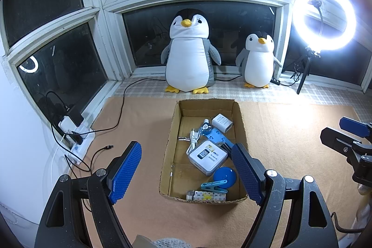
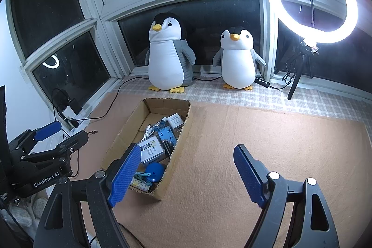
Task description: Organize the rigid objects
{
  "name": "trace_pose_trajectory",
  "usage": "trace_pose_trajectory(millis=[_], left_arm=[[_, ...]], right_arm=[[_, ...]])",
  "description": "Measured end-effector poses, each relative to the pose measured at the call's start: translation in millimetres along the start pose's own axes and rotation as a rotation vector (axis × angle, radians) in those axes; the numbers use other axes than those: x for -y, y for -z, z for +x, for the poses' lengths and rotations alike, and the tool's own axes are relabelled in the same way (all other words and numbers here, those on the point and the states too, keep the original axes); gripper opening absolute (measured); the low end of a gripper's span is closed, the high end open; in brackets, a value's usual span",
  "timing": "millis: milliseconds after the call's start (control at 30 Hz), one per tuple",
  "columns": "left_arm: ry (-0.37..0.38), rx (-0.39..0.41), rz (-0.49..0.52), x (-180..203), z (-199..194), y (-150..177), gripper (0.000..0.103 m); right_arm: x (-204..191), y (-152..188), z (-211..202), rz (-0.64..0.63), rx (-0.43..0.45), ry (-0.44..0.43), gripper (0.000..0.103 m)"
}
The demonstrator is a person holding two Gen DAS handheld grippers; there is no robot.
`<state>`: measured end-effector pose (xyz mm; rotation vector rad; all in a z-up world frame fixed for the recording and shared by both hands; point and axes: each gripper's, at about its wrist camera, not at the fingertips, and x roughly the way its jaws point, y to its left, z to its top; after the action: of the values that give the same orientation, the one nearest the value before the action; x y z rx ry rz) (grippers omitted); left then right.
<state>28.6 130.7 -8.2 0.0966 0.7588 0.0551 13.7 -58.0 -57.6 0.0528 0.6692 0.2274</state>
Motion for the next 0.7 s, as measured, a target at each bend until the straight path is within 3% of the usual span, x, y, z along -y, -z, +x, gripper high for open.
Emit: trace_pose_trajectory(millis=[633, 700], left_arm=[[0.01, -0.007, -0.002, 0.9, 1.4, -1.3, 0.083], [0.009, -0.009, -0.001, 1.0, 2.5, -1.1, 0.091]], right_arm=[[0.4, 5.3, 2.1, 0.011, -0.008, 0.002, 0.079], [0.6, 4.1, 3.0, 0.011, -0.009, 0.003, 0.079]])
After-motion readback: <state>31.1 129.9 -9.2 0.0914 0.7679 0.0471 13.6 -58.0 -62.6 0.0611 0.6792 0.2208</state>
